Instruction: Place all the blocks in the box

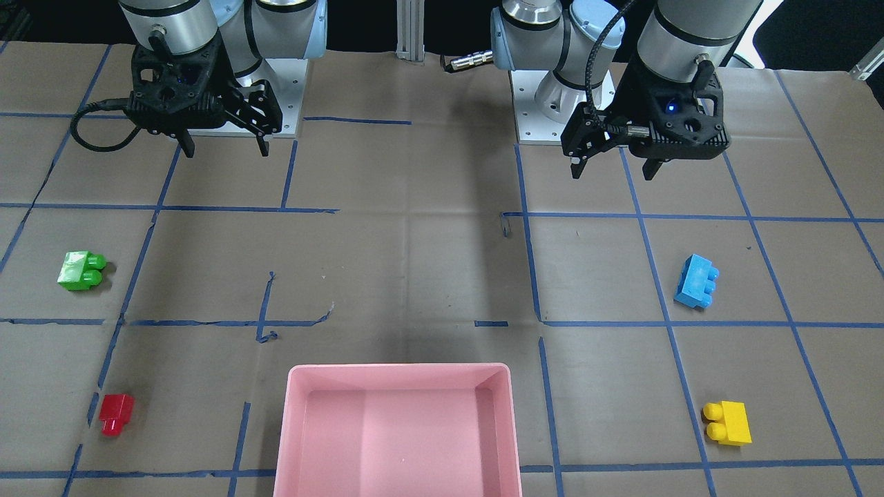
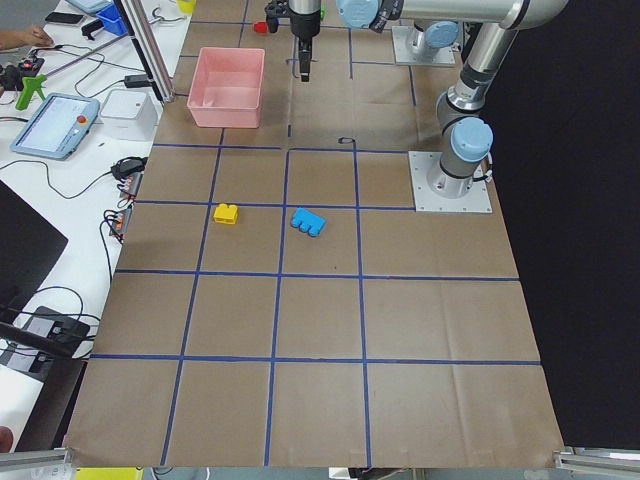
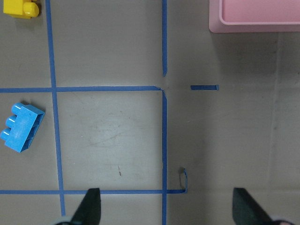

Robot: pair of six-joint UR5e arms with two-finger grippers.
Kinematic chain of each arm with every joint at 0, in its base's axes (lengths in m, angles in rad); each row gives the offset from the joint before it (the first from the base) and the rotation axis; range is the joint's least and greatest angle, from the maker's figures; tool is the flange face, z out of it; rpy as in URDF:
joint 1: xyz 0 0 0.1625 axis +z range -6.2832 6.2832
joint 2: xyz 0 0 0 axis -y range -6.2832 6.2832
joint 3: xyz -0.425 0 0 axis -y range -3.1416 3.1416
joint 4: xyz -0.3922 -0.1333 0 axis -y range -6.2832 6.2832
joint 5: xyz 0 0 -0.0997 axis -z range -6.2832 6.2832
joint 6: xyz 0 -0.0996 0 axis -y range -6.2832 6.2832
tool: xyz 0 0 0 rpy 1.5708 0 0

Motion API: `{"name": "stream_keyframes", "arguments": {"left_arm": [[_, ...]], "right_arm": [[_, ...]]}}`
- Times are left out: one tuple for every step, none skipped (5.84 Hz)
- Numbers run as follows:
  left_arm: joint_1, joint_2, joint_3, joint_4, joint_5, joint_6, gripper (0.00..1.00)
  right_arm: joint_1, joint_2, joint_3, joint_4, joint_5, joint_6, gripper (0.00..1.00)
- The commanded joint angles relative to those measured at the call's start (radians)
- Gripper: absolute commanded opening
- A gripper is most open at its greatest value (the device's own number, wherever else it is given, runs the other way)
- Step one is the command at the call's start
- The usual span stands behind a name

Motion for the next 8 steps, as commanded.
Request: {"name": "stream_keyframes", "arguments": {"left_arm": [[0.000, -0.002, 0.000, 0.000, -0.020, -0.005, 0.99], [0.000, -0.002, 0.000, 0.000, -0.018, -0.005, 0.99], [0.000, -0.002, -0.002, 0.000, -0.018, -0.005, 0.99], [0.000, -0.002, -0.002, 0.000, -0.017, -0.005, 0.99], [0.002, 0.001, -0.002, -0.002, -0.006, 0.001, 0.99], [0.009, 0.004, -0.003, -0.005, -0.006, 0.005, 0.99], [0.049, 0.010, -0.003, -0.006, -0.017, 0.068, 0.99], [0.148, 0.010, -0.005, -0.009, -0.018, 0.136, 0.99]], "right_arm": [[-0.002, 0.001, 0.001, -0.001, 0.002, -0.002, 1.00], [-0.002, 0.004, 0.014, -0.007, 0.003, -0.002, 1.00], [-0.002, 0.004, 0.014, -0.009, 0.005, -0.002, 1.00], [-0.002, 0.005, 0.015, -0.010, 0.008, -0.002, 1.00], [-0.002, 0.005, 0.017, -0.012, 0.006, -0.005, 1.00], [-0.002, 0.005, 0.020, -0.013, 0.010, -0.007, 1.00], [-0.002, 0.005, 0.020, -0.015, 0.010, -0.007, 1.00], [-0.002, 0.005, 0.021, -0.013, 0.011, -0.016, 1.00]]}}
